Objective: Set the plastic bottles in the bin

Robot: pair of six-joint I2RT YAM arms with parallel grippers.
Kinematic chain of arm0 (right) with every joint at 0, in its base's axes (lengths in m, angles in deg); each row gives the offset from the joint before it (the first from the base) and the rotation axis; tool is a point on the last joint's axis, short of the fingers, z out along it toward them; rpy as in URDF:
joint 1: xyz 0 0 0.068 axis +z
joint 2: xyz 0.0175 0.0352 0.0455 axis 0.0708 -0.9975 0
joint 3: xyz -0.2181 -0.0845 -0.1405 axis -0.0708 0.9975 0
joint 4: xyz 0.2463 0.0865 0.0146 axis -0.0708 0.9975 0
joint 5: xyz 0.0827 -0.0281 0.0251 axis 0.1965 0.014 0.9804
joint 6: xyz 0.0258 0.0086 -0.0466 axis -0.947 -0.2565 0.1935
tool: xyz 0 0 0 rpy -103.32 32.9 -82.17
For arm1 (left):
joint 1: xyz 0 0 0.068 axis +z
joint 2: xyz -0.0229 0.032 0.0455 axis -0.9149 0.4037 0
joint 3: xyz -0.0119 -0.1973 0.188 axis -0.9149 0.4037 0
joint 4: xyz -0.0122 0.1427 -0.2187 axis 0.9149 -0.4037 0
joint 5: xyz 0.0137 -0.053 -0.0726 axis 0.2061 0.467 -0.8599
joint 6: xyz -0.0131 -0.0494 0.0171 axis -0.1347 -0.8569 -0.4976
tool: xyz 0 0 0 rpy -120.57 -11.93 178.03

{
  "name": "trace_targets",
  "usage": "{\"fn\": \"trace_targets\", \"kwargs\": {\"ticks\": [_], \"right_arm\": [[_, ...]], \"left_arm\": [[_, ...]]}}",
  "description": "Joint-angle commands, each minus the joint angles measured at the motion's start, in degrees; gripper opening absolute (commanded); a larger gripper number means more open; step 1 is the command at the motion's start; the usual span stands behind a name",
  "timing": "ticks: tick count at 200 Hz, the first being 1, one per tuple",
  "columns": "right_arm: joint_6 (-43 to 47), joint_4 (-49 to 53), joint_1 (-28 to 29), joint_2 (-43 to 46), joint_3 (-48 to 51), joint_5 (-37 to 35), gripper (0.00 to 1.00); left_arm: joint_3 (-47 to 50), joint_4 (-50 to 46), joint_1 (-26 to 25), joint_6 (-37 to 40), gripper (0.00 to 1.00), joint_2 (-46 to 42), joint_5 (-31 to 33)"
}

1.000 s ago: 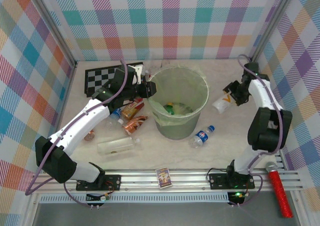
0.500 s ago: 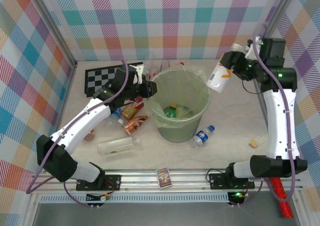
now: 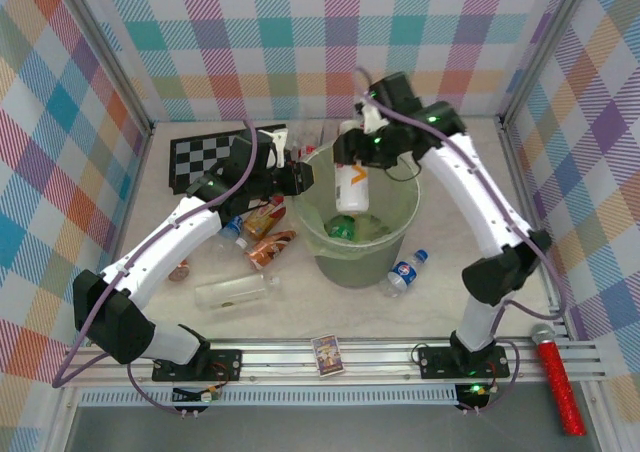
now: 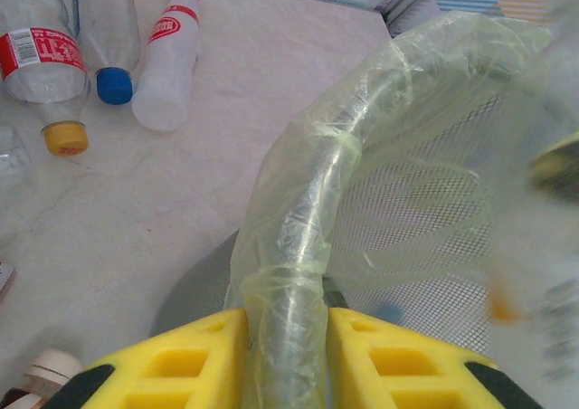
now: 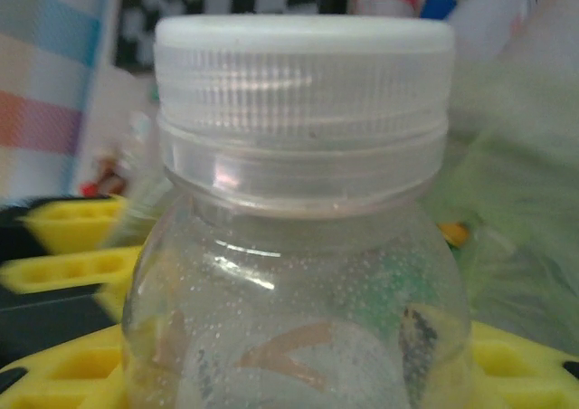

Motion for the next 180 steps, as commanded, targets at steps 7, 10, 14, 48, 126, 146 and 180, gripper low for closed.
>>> {"fn": "trace_targets", "kwargs": {"ticks": [7, 10, 14, 48, 126, 146, 180], "right_arm": [[0.13, 3.28, 3.71, 1.0, 3.46, -7.85, 0.43], [-0.02, 2.76, 3.8, 1.08, 4.43, -7.85, 0.43], [-0.35, 1.98, 4.0, 1.14, 5.75, -7.67, 0.43], [-3.05, -3.55, 4.08, 1.61, 15.33, -7.92, 0.45], [-4.46, -11.17, 4.11, 2.41, 23.83, -6.82, 0.77], [-3.5, -11.15, 4.14, 3.34, 23.51, -6.41, 0.82], [-0.78, -8.73, 5.15, 6.85, 19.93, -6.16, 0.87]], "left_arm": [[-0.58, -3.16, -0.65, 0.47, 0.26, -1.14, 2.82], [-0.58, -3.16, -0.66, 0.47, 0.26, -1.11, 3.01], [-0.63, -3.08, -0.66, 0.42, 0.26, -1.1, 3.21], [-0.98, -2.74, -0.66, -0.4, 0.23, -0.99, 4.31], [-1.2, -2.07, -0.59, -1.63, 0.2, -0.55, 5.65], [-1.27, -2.07, -0.66, -1.78, 0.2, -0.13, 5.79], [-1.7, -1.99, -0.66, -2.0, 0.2, 0.41, 6.14]]}}
